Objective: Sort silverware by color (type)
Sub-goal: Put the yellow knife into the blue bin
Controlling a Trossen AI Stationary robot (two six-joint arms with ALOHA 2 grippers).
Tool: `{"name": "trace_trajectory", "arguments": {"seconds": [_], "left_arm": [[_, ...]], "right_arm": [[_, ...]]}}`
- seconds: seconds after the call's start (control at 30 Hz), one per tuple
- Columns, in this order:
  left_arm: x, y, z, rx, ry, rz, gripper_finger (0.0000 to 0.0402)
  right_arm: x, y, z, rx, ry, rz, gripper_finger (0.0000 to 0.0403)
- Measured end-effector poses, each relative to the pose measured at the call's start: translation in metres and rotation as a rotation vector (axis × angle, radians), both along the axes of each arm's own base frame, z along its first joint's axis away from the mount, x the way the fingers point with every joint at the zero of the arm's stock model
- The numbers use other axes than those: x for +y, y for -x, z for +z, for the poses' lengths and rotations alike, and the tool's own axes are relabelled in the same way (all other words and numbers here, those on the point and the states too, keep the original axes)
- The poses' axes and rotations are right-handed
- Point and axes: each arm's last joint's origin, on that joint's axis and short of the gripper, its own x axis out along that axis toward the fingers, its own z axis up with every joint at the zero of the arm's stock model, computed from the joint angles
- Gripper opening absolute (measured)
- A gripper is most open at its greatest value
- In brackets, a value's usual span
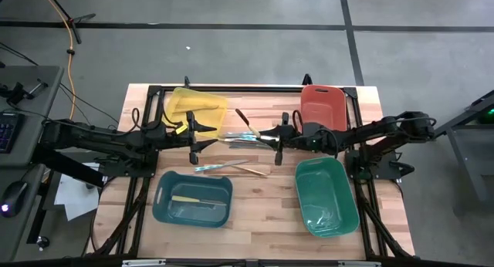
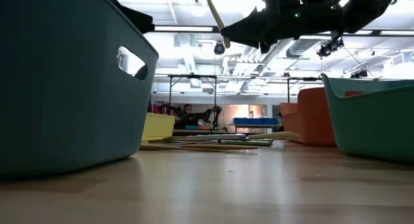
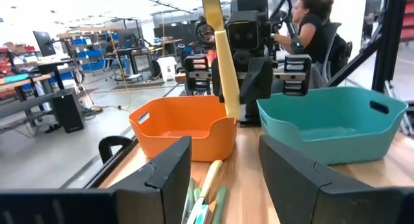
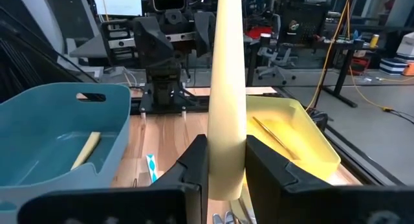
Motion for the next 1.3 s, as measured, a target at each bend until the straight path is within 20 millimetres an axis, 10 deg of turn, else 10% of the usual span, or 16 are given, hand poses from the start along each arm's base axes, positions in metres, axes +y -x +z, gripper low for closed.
{"name": "trace_trajectory", "arguments": {"seconds": [0.7,1.3], "left_arm": [[0.000,0.000,0.008,-0.103,0.093,-0.010,0.0170],[-0.001,-0.032,-0.001,-0.063,0.124,-0.126,0.0170]], "right_arm": [[0.001,-0.003,0.000,-0.030,-0.003,0.021,0.0057],[0.001,-0.070,-0.015,-0.029,-0.034,0.114,0.0057]]}}
